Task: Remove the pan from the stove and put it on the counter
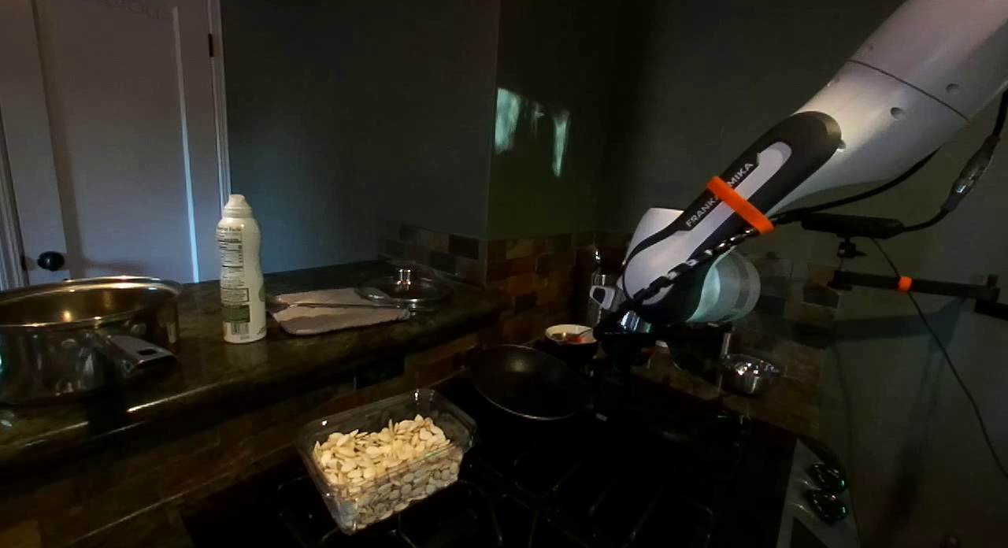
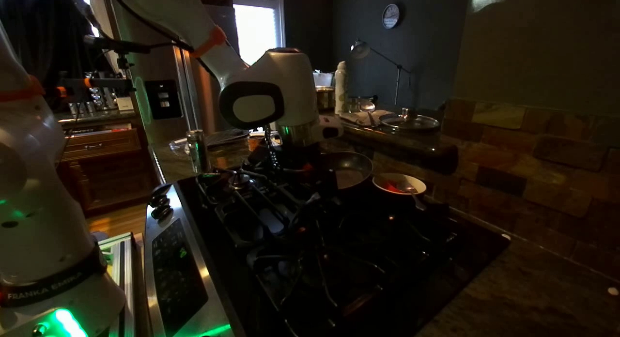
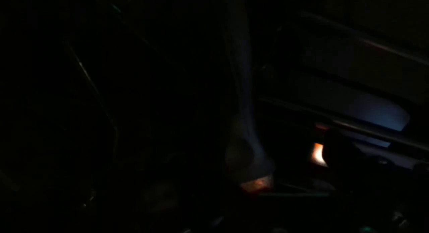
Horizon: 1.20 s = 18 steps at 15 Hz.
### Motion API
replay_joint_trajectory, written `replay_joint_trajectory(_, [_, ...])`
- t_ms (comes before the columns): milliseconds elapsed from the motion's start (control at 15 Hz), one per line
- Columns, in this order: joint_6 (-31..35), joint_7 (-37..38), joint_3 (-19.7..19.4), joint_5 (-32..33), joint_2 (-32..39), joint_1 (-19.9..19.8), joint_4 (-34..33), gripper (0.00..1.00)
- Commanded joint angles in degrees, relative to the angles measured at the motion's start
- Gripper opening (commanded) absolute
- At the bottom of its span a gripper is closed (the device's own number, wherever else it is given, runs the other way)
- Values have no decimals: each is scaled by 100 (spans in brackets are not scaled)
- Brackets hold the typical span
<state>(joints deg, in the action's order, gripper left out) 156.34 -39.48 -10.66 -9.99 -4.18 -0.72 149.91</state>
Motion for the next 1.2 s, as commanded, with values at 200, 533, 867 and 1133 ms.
replay_joint_trajectory(200, [289, 34, 124, 40, 95, -134, 15, 35])
replay_joint_trajectory(533, [218, 69, 182, -35, -128, -111, 68, 22])
replay_joint_trajectory(867, [-271, 78, 199, -40, -986, -31, 198, 22])
replay_joint_trajectory(1133, [-735, 206, 61, 37, -1584, -31, 189, 22])
